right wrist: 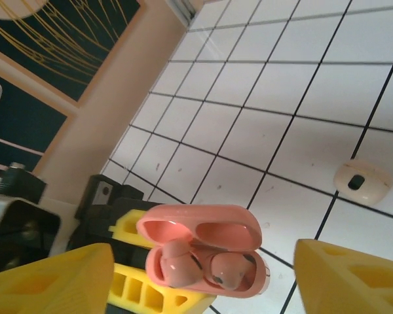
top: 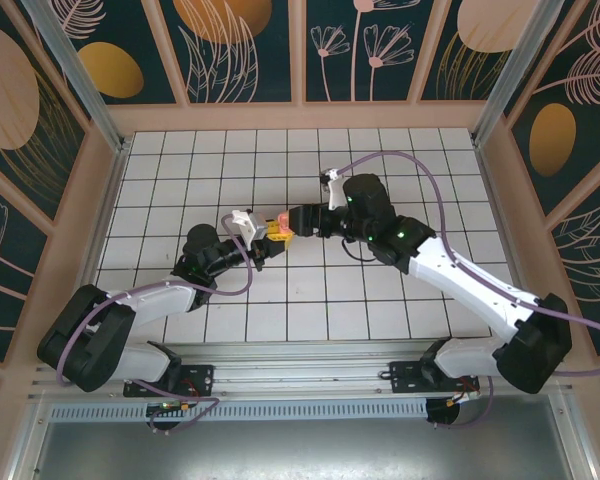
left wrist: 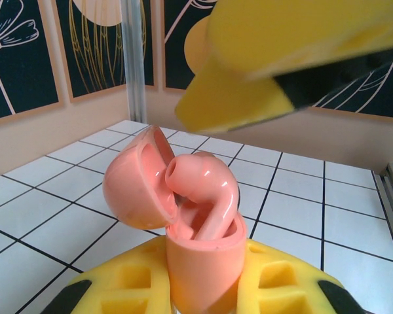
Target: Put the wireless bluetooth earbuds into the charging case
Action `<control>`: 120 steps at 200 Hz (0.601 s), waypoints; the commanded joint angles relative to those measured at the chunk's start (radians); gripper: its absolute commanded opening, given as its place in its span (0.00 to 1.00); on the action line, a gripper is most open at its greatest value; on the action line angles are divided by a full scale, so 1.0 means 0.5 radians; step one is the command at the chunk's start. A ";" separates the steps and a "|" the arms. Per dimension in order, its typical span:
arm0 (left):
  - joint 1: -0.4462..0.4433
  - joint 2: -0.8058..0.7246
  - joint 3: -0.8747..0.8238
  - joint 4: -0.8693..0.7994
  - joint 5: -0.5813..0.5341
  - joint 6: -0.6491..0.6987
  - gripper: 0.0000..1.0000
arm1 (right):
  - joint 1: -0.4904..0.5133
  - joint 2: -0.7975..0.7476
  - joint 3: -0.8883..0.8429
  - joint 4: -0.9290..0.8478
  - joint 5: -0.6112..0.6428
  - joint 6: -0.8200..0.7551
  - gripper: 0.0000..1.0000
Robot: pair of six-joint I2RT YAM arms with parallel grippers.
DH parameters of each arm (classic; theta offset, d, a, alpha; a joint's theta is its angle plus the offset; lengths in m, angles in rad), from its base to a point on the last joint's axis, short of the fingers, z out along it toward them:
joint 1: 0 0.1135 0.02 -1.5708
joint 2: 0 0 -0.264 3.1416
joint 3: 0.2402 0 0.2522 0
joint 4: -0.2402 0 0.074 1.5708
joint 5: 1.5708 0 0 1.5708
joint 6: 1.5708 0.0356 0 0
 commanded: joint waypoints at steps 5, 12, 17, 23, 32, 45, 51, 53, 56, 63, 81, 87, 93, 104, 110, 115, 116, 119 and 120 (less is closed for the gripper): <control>0.003 0.012 0.004 0.101 0.025 0.030 0.00 | -0.015 -0.143 0.033 0.020 0.034 -0.043 0.65; 0.000 0.014 0.004 0.099 0.022 0.029 0.00 | -0.015 -0.160 0.022 0.023 0.013 -0.042 0.61; 0.001 0.014 0.004 0.100 0.024 0.031 0.00 | -0.015 -0.168 0.010 0.028 -0.015 -0.037 0.59; 0.002 0.015 0.004 0.101 0.027 0.030 0.00 | -0.015 -0.175 -0.003 0.043 -0.057 -0.039 0.55; 0.001 0.016 0.005 0.099 0.029 0.029 0.00 | -0.015 -0.172 -0.021 0.055 -0.117 -0.027 0.50; 0.003 0.017 0.007 0.103 0.031 0.030 0.00 | -0.015 -0.145 -0.024 0.052 -0.185 -0.015 0.43; 0.002 0.019 0.010 0.102 0.034 0.030 0.00 | -0.015 -0.127 -0.020 0.048 -0.214 -0.014 0.40; 0.001 0.019 0.010 0.103 0.034 0.031 0.00 | -0.015 -0.120 -0.019 0.045 -0.222 -0.013 0.39; 0.002 0.020 0.010 0.102 0.034 0.029 0.00 | -0.015 -0.107 -0.015 0.043 -0.236 -0.014 0.38; 0.001 0.019 0.010 0.105 0.037 0.025 0.00 | -0.013 -0.083 -0.006 0.039 -0.263 -0.014 0.35; 0.001 0.018 0.011 0.107 0.035 0.023 0.00 | -0.011 -0.026 0.025 0.023 -0.288 -0.021 0.31; 0.002 0.014 0.010 0.107 0.036 0.024 0.00 | -0.012 -0.010 0.035 0.019 -0.288 -0.027 0.30; 0.002 0.013 0.010 0.105 0.035 0.023 0.00 | -0.012 0.002 0.042 0.020 -0.290 -0.032 0.29; 0.002 0.006 0.010 0.102 0.036 0.027 0.00 | -0.014 0.020 0.049 0.021 -0.295 -0.039 0.28; 0.001 0.003 0.008 0.100 0.036 0.027 0.00 | -0.015 0.027 0.050 0.020 -0.295 -0.039 0.28; 0.002 0.002 0.010 0.099 0.037 0.027 0.00 | -0.013 0.035 0.053 0.019 -0.296 -0.038 0.28; 0.002 0.001 0.010 0.100 0.039 0.029 0.00 | -0.014 0.039 0.053 0.018 -0.295 -0.039 0.28; 0.003 0.000 0.010 0.101 0.038 0.030 0.00 | -0.014 0.041 0.053 0.014 -0.294 -0.039 0.28; 0.002 -0.002 0.010 0.101 0.038 0.030 0.00 | -0.015 0.042 0.053 0.014 -0.294 -0.037 0.28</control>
